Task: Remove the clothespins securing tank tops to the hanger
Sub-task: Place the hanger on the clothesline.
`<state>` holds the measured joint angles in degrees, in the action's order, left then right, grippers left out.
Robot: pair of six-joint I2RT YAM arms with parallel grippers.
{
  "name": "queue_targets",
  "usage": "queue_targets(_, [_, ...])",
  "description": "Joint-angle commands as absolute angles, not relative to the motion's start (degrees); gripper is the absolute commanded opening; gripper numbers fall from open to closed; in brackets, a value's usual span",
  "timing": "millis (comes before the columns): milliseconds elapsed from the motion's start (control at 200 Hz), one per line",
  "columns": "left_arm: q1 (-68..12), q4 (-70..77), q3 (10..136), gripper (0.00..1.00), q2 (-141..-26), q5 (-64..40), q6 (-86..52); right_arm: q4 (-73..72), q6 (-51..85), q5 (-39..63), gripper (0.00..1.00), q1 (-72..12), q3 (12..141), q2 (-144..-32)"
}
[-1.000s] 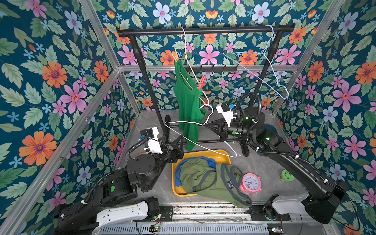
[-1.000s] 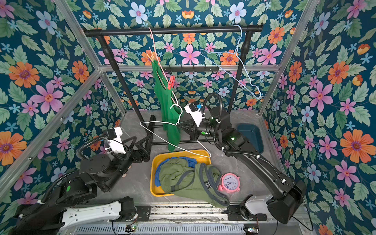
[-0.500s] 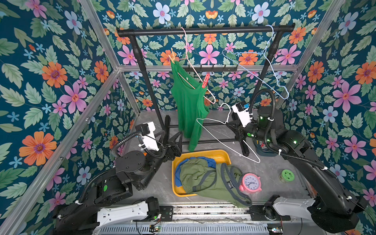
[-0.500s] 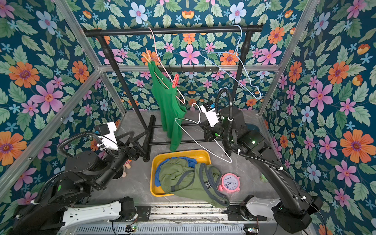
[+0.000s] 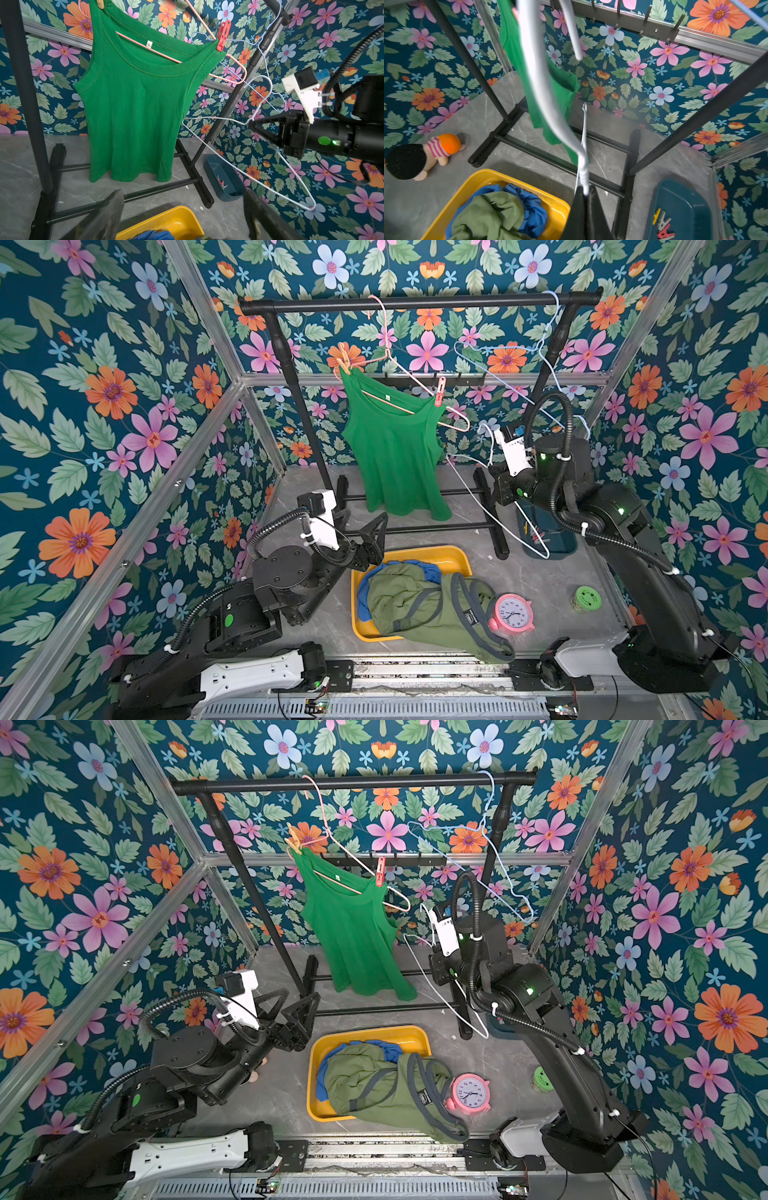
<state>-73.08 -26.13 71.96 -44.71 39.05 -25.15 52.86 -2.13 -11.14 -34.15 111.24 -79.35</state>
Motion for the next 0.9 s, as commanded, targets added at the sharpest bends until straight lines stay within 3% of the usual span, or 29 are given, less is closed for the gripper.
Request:
queue_targets(0, [-73.04,-23.91,71.19,0.92,-44.13,38.67,-24.55,55.36,-5.40,-15.40,0.00,-34.11,113.66,-80.65])
queue_targets(135, [-73.04,-22.68,70.41,0.93,-44.01,38.42,-24.31,57.54,-7.00,-21.62,0.00,-33.43,118.86,-82.61])
queue_targets(280, [-73.04,-22.28,69.79,0.94,-44.79,38.78,-23.68,52.62,-7.97,-19.27,0.00,-31.98,122.24,-83.82])
queue_targets(500, [-73.04,-19.04,67.80,0.94,-46.85,38.12,-22.69,34.77,-12.36,-20.13,0.00,-31.42,122.49,-87.04])
queue_targets(735, [-73.04,-11.85,63.96,0.94,-50.89,35.48,-20.92,27.43,-14.57,-18.00,0.00,-29.22,131.98,-94.45])
queue_targets(895, [-73.03,-7.07,61.78,0.93,-53.06,35.50,-19.56,30.18,-15.13,-15.49,0.00,-26.75,146.16,-104.58])
